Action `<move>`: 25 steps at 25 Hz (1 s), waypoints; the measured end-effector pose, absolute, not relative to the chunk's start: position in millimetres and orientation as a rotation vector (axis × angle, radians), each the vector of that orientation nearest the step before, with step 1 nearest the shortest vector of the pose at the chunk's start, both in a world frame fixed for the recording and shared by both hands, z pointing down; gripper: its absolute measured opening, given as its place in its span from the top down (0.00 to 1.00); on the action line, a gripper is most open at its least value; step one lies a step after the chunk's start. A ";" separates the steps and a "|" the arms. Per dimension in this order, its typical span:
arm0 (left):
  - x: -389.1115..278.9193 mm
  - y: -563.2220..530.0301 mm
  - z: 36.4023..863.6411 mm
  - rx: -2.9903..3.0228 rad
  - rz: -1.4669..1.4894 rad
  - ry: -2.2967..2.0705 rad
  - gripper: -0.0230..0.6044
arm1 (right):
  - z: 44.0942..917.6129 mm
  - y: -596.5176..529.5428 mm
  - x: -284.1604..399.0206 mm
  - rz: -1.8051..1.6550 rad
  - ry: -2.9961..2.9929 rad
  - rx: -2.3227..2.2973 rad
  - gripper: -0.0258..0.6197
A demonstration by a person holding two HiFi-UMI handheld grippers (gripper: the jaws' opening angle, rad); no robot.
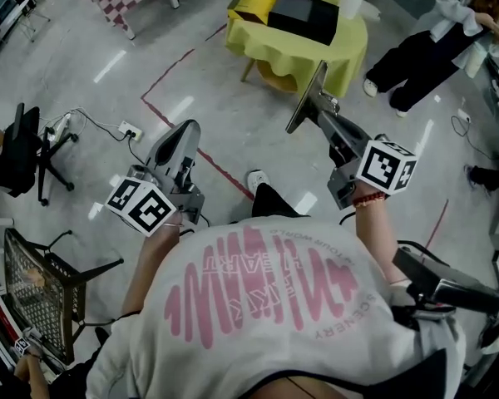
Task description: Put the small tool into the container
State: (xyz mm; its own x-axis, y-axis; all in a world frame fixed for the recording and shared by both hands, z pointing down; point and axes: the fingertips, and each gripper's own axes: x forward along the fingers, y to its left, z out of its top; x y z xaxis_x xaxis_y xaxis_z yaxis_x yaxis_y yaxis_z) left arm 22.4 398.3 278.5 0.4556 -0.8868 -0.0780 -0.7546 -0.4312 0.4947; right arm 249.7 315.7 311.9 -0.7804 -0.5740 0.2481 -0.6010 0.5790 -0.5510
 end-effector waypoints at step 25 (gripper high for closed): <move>-6.3 154.8 270.0 2.322 -0.487 -1.462 0.95 | 298.3 41.9 201.5 0.962 -2.797 0.871 0.95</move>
State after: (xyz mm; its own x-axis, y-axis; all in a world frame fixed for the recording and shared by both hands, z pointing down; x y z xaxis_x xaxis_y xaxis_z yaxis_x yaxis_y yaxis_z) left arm -6.3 154.8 270.0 0.4079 -0.9076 -0.0997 -0.7862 -0.4047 0.4670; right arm 201.5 41.9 298.3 -0.8389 -0.4937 0.2291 -0.5302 0.6461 -0.5491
